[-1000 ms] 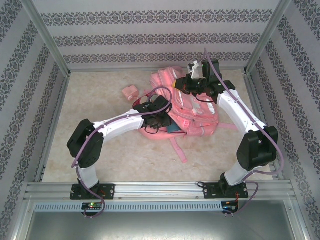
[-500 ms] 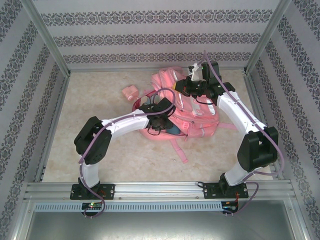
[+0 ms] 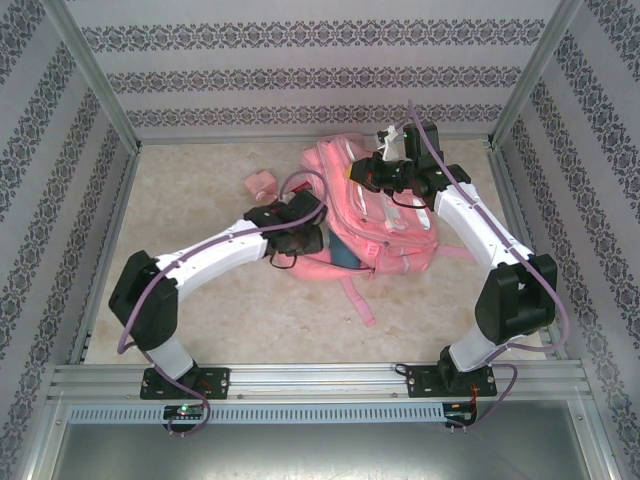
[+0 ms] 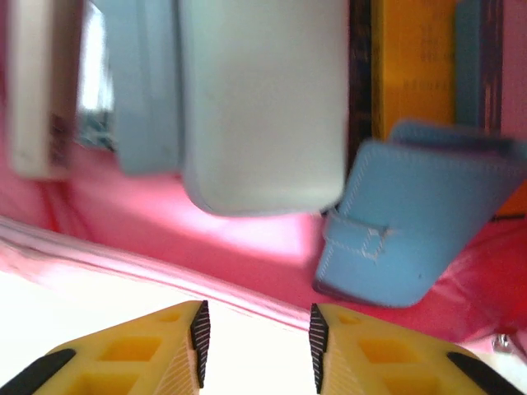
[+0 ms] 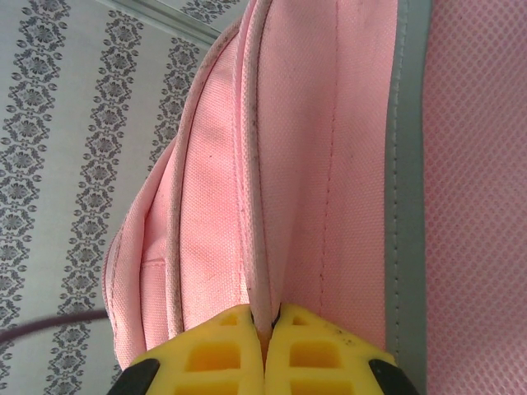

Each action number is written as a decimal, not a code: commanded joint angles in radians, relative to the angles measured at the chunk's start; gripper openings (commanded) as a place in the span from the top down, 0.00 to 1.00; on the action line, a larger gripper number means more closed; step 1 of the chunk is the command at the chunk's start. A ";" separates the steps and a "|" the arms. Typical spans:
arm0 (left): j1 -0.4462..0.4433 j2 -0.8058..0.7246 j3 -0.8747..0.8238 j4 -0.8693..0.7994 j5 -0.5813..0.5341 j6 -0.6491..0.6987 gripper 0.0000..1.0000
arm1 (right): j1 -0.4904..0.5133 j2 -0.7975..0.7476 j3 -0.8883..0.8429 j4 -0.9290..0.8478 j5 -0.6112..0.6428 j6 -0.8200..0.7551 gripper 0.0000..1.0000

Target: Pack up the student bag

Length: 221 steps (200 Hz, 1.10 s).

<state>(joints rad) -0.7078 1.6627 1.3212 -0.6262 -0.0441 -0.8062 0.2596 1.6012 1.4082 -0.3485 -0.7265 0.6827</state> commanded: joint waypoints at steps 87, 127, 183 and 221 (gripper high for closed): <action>0.377 0.242 0.167 -0.046 0.042 0.272 0.50 | 0.008 -0.074 0.011 0.063 -0.029 -0.034 1.00; 0.380 0.344 0.219 -0.036 0.108 0.305 0.59 | 0.003 -0.079 0.012 0.049 -0.023 -0.044 1.00; 0.374 0.242 0.083 -0.001 0.140 0.257 1.00 | -0.038 -0.075 0.031 -0.001 0.001 -0.100 1.00; 0.274 0.067 -0.109 0.046 0.172 0.144 1.00 | -0.078 -0.040 0.071 -0.029 0.003 -0.137 1.00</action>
<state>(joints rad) -0.3576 1.8397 1.2999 -0.5709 0.0860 -0.5716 0.2241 1.5787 1.4124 -0.4194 -0.7322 0.5949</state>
